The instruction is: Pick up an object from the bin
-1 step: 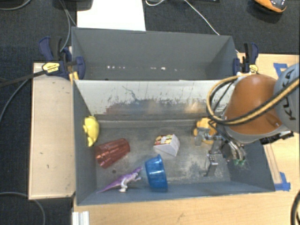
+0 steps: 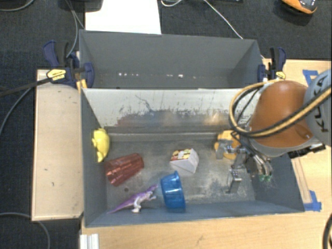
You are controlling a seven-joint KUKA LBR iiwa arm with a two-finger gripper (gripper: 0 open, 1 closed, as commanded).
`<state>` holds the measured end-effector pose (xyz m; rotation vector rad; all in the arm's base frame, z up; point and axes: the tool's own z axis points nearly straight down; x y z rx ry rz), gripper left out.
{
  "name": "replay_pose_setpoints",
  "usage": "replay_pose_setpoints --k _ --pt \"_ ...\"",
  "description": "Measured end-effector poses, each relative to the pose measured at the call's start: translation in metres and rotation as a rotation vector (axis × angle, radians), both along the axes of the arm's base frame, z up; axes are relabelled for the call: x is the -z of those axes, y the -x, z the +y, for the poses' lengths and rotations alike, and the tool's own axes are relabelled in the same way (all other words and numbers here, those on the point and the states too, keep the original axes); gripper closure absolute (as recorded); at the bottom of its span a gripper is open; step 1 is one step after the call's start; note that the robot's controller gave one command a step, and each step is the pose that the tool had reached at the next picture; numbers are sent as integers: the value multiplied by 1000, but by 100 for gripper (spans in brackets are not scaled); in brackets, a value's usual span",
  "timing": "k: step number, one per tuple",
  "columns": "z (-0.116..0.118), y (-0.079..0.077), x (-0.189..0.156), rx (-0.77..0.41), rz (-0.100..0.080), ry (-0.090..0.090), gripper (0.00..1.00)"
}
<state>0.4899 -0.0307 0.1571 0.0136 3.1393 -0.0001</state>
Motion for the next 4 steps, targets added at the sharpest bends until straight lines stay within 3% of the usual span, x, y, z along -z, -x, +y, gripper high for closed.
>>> replay_pose_setpoints --k 1,2,3,4 --pt "72 -40 56 -34 -5 -1 0" --pt "92 -49 55 -71 -2 -1 0" --pt "122 -43 54 -25 -7 -2 0" --pt "135 -44 65 -102 -9 0 0"
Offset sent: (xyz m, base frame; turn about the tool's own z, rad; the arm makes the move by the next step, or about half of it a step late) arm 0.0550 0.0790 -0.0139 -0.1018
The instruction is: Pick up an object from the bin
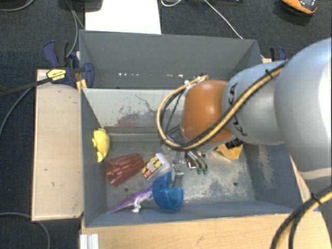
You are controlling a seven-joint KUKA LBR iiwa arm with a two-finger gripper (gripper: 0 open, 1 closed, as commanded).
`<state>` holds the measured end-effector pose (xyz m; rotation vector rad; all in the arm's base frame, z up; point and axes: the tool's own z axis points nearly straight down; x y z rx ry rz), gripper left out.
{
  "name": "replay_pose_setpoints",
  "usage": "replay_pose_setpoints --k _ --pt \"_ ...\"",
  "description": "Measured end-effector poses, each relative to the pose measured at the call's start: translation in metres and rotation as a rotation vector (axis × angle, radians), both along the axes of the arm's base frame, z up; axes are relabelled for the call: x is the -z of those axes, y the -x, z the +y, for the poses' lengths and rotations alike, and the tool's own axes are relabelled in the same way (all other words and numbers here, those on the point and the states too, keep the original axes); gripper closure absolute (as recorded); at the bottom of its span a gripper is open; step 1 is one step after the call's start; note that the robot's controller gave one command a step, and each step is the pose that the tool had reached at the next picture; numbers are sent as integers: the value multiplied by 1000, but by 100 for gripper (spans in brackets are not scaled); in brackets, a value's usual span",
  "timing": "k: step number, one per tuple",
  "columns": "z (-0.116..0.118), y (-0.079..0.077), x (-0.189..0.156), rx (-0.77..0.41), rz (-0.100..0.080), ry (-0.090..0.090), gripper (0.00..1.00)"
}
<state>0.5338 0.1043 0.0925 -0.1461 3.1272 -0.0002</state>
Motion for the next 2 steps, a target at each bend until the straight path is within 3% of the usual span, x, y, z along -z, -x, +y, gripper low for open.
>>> replay_pose_setpoints --k 1,2 --pt "48 5 22 -237 0 0 100" --pt "48 5 22 -237 0 0 100"
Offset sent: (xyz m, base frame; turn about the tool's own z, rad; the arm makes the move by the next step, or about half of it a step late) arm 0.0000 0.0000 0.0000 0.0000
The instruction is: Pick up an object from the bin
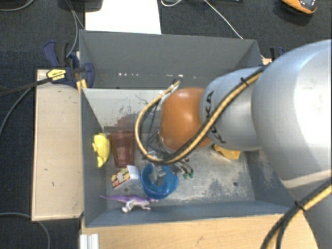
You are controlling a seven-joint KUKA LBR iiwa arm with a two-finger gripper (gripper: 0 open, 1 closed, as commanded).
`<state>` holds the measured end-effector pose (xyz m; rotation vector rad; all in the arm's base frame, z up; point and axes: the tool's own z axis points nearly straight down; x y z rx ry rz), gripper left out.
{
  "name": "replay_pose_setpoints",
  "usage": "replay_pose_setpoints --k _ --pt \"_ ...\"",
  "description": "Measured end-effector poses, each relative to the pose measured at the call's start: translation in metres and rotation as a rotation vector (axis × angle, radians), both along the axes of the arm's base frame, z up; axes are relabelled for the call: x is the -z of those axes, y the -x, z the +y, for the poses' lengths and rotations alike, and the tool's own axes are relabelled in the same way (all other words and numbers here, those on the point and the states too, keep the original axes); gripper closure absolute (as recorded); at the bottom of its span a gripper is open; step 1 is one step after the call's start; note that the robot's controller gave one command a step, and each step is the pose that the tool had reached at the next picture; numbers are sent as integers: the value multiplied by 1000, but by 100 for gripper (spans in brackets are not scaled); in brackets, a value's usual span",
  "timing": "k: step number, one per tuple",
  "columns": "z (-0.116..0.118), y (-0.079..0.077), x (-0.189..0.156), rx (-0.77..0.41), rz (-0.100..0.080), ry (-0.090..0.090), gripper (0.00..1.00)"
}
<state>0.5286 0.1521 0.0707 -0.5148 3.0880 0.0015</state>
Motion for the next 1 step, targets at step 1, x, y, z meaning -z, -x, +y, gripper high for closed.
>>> replay_pose_setpoints --k 1 --pt "0 1 -3 0 1 0 100"
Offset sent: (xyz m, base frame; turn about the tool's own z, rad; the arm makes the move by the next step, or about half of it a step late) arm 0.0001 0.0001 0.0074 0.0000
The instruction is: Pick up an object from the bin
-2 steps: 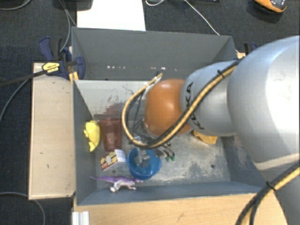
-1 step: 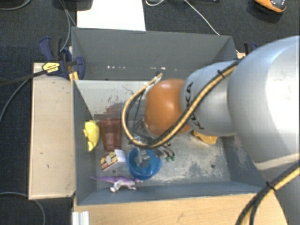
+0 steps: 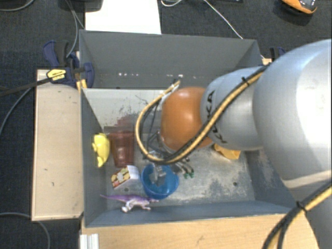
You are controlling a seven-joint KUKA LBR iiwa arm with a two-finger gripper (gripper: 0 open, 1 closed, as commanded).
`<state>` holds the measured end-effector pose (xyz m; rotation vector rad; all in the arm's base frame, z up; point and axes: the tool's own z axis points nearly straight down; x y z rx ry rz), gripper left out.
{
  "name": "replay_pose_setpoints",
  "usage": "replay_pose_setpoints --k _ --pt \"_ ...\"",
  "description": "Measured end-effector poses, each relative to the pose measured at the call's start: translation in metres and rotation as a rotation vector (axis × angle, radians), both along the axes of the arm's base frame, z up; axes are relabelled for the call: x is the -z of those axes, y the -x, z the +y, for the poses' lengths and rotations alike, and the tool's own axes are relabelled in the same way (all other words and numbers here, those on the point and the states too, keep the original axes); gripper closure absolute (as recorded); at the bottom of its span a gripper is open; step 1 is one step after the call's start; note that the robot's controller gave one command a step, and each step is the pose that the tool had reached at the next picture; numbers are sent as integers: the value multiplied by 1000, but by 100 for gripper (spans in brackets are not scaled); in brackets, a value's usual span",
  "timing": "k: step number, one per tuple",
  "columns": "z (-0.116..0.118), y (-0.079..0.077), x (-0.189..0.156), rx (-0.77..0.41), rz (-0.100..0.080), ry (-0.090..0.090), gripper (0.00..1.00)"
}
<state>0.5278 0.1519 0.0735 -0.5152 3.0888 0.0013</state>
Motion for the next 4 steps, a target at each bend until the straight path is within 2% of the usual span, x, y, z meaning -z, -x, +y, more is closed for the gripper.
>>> replay_pose_setpoints --k 1,3,4 --pt "0 2 -18 0 6 2 100" --pt "0 -1 -44 1 -5 -1 100" --pt "0 -1 -48 1 -4 -1 100"
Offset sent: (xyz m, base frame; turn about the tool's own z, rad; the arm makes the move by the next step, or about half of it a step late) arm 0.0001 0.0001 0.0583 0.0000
